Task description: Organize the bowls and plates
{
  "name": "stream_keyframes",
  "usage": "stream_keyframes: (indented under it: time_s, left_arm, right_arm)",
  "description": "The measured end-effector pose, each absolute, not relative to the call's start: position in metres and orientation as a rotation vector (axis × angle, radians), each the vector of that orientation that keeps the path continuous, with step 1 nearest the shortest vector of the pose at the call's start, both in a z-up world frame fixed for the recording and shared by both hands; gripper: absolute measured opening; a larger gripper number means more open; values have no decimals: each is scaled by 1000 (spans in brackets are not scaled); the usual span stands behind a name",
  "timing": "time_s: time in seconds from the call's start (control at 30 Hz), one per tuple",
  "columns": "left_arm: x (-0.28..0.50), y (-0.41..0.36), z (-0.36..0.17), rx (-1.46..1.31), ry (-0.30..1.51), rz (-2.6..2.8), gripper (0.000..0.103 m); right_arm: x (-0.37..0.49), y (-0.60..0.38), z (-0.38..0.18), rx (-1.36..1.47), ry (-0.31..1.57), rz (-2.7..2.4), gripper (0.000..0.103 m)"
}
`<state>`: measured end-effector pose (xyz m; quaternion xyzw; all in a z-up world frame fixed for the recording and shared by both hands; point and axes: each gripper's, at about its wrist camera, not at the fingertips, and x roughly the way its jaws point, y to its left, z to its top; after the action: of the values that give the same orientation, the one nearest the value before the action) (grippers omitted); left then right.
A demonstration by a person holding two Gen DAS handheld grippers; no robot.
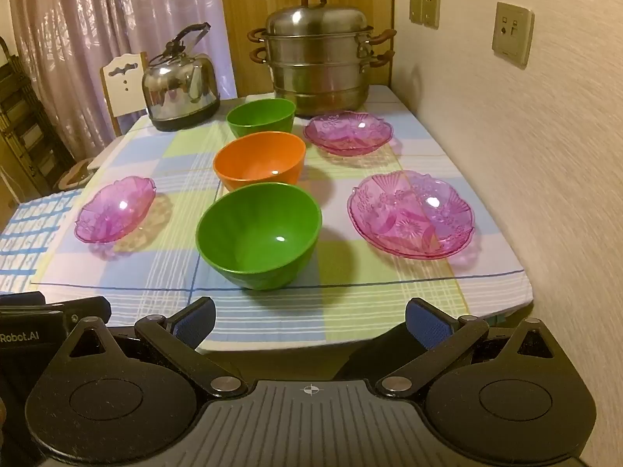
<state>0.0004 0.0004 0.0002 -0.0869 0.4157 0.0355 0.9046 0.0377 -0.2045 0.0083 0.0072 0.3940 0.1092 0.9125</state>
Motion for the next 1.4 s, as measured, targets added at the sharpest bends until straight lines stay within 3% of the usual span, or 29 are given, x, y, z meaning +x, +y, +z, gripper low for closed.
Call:
stream_keyframes:
  time_s: [1.4]
  left_arm:
    - [3, 3, -4, -208, 873, 56, 103]
  right_arm:
    - [37, -205, 4, 22, 817, 223, 103]
